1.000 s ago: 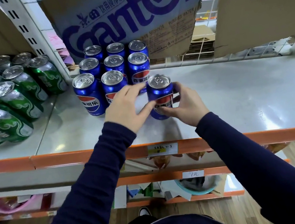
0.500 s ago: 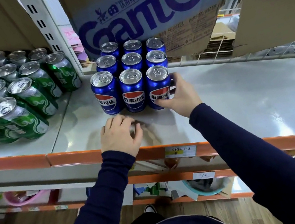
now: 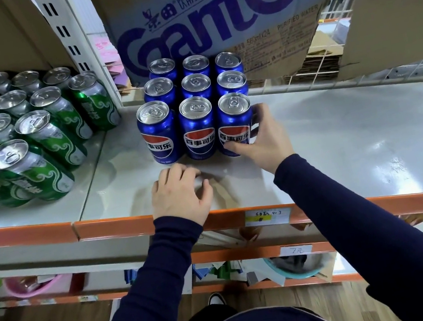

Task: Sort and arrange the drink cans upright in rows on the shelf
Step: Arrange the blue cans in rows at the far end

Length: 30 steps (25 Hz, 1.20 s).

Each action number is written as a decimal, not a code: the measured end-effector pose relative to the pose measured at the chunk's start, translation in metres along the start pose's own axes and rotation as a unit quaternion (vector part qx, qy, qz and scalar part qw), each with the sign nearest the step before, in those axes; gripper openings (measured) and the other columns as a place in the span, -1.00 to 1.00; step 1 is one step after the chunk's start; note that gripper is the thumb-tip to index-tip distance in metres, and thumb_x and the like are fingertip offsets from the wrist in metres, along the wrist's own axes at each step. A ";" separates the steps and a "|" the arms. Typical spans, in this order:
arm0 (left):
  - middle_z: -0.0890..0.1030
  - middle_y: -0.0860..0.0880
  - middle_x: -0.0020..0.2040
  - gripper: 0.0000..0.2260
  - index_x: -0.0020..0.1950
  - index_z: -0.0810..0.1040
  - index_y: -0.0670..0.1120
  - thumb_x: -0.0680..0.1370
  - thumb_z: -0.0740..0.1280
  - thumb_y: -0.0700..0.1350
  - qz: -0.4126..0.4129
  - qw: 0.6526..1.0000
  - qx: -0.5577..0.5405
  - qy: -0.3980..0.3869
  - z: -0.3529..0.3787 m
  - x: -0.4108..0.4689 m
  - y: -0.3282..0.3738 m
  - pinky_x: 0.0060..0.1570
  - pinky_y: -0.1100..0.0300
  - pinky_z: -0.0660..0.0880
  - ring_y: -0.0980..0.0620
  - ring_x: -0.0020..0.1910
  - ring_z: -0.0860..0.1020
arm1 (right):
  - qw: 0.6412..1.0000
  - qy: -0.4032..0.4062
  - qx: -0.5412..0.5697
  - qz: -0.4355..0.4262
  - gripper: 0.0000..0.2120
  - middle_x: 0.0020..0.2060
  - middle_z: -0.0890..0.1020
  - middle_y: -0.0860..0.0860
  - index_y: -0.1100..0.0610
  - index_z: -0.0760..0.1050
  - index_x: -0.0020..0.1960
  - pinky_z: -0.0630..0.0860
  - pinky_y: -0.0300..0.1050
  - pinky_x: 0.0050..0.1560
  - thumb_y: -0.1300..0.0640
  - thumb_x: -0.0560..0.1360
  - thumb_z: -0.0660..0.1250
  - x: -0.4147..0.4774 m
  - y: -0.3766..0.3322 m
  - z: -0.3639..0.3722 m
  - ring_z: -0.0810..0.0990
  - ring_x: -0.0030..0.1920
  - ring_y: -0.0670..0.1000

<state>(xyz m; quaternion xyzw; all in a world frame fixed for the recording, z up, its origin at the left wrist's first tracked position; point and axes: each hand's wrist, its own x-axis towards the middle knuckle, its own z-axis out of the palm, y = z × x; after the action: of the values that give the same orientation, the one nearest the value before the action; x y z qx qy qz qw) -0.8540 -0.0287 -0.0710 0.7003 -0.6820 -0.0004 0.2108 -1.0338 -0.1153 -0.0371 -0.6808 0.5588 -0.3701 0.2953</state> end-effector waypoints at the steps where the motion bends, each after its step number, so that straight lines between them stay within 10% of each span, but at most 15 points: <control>1: 0.56 -0.03 -0.10 -0.67 -0.09 0.60 -0.07 0.43 0.14 0.08 0.008 1.000 -0.017 -0.005 0.000 0.002 -0.001 -0.09 0.04 0.47 -0.08 -0.06 0.51 | 1.000 -0.010 0.000 0.000 -0.39 0.06 0.53 -0.03 0.12 0.31 0.17 0.38 -0.46 -0.17 0.04 0.28 0.57 0.000 -0.001 -0.001 0.52 -0.03 -0.08; 9: 0.60 -0.08 -0.16 -0.87 -0.10 0.62 -0.16 0.46 0.32 -0.14 0.192 0.953 -0.100 0.214 -0.058 0.071 0.008 0.00 0.18 0.39 -0.08 -0.13 0.53 | 0.996 0.057 0.064 -0.005 -0.55 0.07 0.53 0.01 0.12 0.40 0.22 0.50 -0.05 0.02 -0.18 0.55 0.07 0.017 -0.026 -0.018 0.52 -0.02 0.02; 14: 0.54 -0.03 0.19 -0.40 0.25 0.53 -0.09 0.36 0.34 0.28 0.196 0.980 0.026 -0.014 -0.071 0.116 0.002 0.25 0.03 0.24 -0.07 0.19 0.48 | 0.998 0.006 -0.007 0.059 -0.58 -0.08 0.57 -0.03 0.15 0.51 0.13 0.36 -0.17 -0.08 -0.11 0.63 0.00 0.036 -0.042 -0.022 0.50 -0.03 -0.03; 21: 0.50 -0.03 0.28 -0.37 0.33 0.46 -0.08 0.37 0.40 0.23 0.221 0.975 -0.011 -0.012 -0.065 0.115 -0.007 0.28 0.05 0.18 -0.07 0.27 0.42 | 0.995 -0.003 -0.085 0.048 -0.63 -0.19 0.56 -0.01 0.14 0.44 -0.07 0.36 -0.15 -0.21 -0.12 0.61 0.05 0.042 -0.046 -0.019 0.50 -0.09 0.06; 25: 0.49 -0.12 0.25 -0.37 0.36 0.42 -0.11 0.43 0.25 0.27 0.125 0.985 -0.044 0.109 -0.067 0.096 -0.040 0.22 -0.05 0.33 -0.14 0.24 0.43 | 0.968 0.048 -0.215 -0.121 -0.51 0.20 0.52 0.10 0.15 0.44 0.29 0.33 -0.01 0.25 -0.18 0.54 0.14 0.039 -0.060 -0.011 0.42 0.24 0.13; 30: 0.61 -0.19 0.05 -0.35 0.41 0.27 -0.08 0.46 0.20 0.30 -0.027 0.991 -0.134 0.001 -0.060 0.085 -0.055 -0.01 0.01 0.49 -0.24 0.02 0.55 | 0.936 -0.057 -0.267 -0.222 -0.38 0.01 0.64 -0.03 0.04 0.53 0.18 0.39 0.09 0.16 -0.36 0.31 0.26 0.034 -0.069 0.005 0.55 0.06 0.07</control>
<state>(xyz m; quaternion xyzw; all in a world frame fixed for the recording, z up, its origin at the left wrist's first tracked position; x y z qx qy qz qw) -0.7783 -0.0933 -0.0079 0.6838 -0.6564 -0.0967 0.3035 -0.9884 -0.1347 0.0225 -0.8613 0.4538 -0.2242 0.0440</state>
